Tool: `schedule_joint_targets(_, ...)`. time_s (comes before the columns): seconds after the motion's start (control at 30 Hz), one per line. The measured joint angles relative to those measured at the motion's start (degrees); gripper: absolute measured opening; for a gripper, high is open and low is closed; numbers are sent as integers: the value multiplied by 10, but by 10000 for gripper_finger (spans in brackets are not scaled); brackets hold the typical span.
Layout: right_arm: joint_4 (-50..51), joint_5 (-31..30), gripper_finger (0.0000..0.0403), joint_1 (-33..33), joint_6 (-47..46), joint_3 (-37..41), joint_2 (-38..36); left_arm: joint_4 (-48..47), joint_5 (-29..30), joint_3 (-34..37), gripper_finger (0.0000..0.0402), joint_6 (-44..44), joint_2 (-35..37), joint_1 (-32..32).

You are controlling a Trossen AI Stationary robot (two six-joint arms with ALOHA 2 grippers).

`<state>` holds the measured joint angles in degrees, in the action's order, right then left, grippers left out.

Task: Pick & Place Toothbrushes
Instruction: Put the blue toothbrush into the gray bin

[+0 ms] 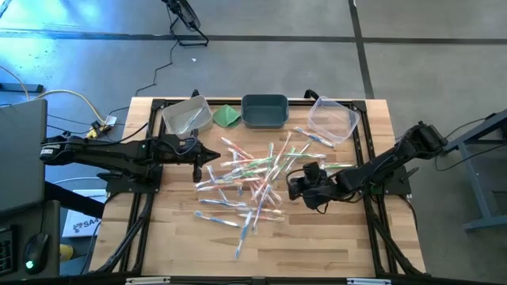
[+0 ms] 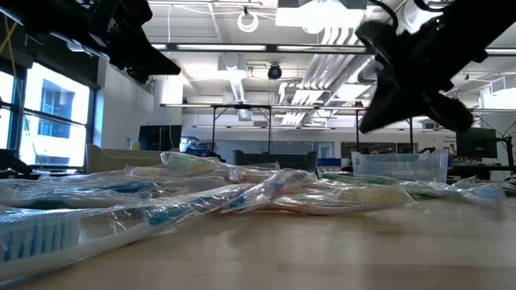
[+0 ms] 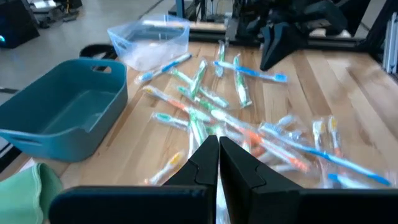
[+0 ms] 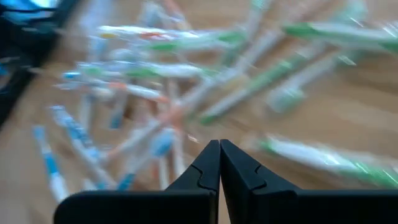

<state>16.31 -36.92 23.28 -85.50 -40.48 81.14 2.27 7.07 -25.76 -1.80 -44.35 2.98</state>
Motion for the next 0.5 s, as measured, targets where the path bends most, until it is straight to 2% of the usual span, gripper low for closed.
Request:
schedule_joint_targets(0.27,122,75,3,0,-137,0,0,-12,0,0,10,0,0,0)
schedule_joint_targets(0.5,183,143,3,0,-188,0,0,-12,0,0,10,0,0,0)
